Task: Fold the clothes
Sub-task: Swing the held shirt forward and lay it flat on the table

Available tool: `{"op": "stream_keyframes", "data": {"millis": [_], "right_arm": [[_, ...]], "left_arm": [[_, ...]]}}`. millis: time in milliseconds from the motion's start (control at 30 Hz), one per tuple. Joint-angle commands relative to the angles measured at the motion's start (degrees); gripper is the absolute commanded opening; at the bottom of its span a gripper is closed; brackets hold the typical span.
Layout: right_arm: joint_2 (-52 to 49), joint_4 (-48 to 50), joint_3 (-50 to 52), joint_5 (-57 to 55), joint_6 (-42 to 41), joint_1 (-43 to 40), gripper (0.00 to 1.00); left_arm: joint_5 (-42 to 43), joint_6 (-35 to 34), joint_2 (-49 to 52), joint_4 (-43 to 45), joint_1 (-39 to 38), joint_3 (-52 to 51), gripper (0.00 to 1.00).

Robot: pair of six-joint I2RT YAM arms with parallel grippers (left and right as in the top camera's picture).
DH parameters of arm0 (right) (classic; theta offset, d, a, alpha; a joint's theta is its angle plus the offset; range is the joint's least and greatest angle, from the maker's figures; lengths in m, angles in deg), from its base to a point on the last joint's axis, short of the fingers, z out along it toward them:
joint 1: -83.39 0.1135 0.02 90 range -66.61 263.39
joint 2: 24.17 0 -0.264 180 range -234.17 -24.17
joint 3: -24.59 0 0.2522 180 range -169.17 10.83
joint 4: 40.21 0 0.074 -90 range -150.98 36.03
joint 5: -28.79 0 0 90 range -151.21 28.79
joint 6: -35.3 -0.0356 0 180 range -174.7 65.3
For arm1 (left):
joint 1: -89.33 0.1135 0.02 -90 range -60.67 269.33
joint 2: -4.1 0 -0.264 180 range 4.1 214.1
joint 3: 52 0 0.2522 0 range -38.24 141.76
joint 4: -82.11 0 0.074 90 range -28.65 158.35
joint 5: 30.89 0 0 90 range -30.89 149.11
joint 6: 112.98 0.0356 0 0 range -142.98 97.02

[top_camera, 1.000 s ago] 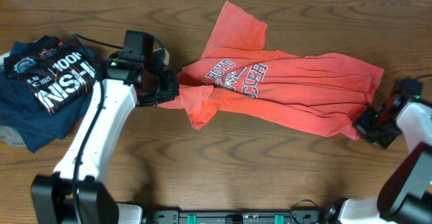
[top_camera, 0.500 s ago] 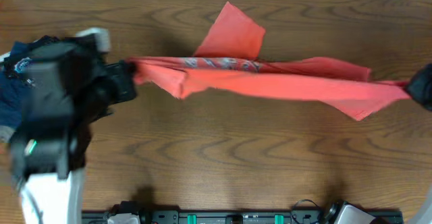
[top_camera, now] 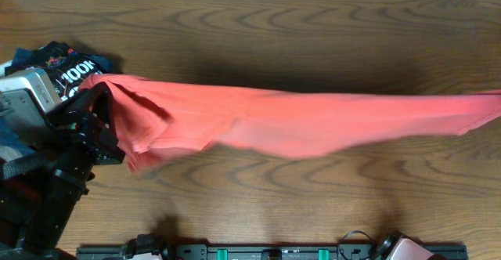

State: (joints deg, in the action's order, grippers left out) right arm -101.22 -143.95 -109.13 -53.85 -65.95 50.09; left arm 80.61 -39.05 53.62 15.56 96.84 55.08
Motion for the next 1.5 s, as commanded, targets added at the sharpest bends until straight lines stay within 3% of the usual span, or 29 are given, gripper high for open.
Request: {"op": "stream_keyframes", "data": {"millis": [0,267,467,600,700,800,933,1100,1300,1400,1467], "right_arm": [[-2.5,0.2,-0.6,2.4,3.6,0.0,0.01],[-14.5,2.5,-0.6,2.3,3.9,7.7,0.01],[-25.4,18.2,-0.6,2.1,2.3,13.0,0.01],[-29.1,30.9,-0.6,3.7,-6.1,12.6,0.01],[-28.7,39.2,-1.2,6.6,-7.8,11.6,0.01],[-27.8,43.8,-4.2,6.2,-7.8,10.7,0.01],[-27.5,43.3,-9.8,5.5,-7.8,8.6,0.01],[-27.7,35.3,-10.3,4.0,-5.8,7.3,0.01],[-28.6,23.5,-4.0,-3.2,0.9,9.0,0.01],[-28.6,21.9,3.2,-4.5,3.3,9.7,0.01],[-28.6,21.0,8.7,-5.0,3.2,9.7,0.01]], "left_arm": [[0.9,-0.7,3.3,-0.1,0.5,0.6,0.06],[2.7,-0.7,19.9,3.8,0.4,0.6,0.06],[11.0,-2.0,37.2,22.9,0.4,0.6,0.06],[19.3,-17.6,46.6,43.7,1.2,1.6,0.06],[22.7,-29.2,51.7,58.5,1.6,5.3,0.06],[22.2,-30.9,54.1,63.6,1.6,11.1,0.06],[22.3,-24.6,54.2,57.9,1.8,19.4,0.06],[20.3,-10.1,54.1,38.0,0.8,24.3,0.06],[-3.3,7.0,55.1,9.9,-3.4,22.4,0.06],[-14.1,7.9,55.9,-0.5,-5.5,20.7,0.06],[-15.1,7.9,56.6,-7.3,-6.5,19.4,0.06]]}}
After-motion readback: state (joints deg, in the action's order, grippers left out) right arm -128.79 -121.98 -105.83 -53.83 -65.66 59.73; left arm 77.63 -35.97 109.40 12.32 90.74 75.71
